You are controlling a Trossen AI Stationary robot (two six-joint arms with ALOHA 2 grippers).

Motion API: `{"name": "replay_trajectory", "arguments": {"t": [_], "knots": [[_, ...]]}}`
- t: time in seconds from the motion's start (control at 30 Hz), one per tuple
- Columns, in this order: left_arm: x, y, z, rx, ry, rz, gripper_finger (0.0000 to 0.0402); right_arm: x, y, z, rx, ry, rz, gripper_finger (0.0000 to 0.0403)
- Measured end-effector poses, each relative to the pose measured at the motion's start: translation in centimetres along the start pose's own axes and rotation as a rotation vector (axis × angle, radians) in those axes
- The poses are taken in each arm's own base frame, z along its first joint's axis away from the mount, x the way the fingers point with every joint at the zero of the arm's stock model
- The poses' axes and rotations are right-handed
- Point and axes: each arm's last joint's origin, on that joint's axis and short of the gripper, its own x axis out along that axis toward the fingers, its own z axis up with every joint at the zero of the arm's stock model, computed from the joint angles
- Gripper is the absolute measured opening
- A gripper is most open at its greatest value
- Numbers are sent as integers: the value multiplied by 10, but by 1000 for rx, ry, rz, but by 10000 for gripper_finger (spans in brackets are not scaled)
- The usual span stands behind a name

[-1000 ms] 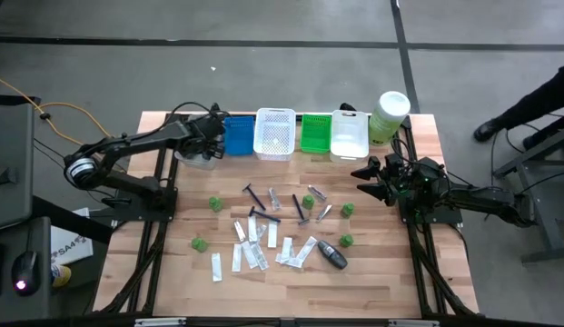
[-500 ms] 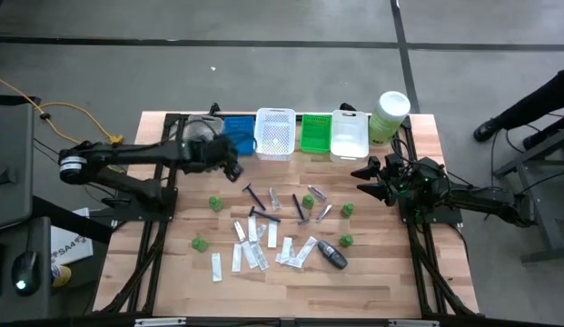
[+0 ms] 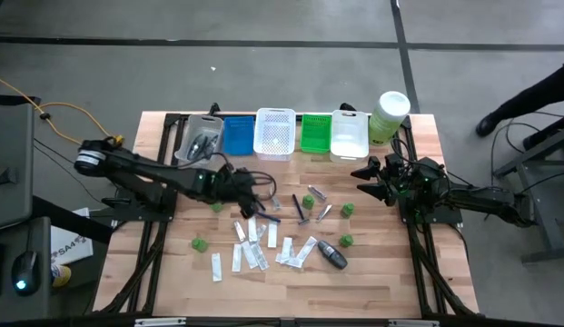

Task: Pick & Place Travel size toiletries
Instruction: Put the deodorant into the gray bin

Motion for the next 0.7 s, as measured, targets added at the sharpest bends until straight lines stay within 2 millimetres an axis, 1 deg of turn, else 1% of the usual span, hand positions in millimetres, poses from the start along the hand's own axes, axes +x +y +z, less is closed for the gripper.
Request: {"name": "replay_trajectory", "arguments": {"t": [0.13, 0.2, 0.37, 0.47, 0.57, 0.7], "knots": [[-13, -11, 0, 9, -31, -32, 248, 0, 0, 0, 0, 0, 1, 293], [-25, -12, -4, 37, -59, -16, 248, 0, 0, 0, 0, 0, 0, 293], [-57, -11, -13, 63, -150, 51, 248, 0, 0, 0, 0, 0, 0, 293], [-70, -8, -19, 86, -191, 77, 248, 0, 0, 0, 0, 0, 0, 293], [-75, -3, -28, 107, -200, 77, 248, 0, 0, 0, 0, 0, 0, 293], [-74, 10, -41, 66, -206, 87, 248, 0, 0, 0, 0, 0, 0, 293]]}}
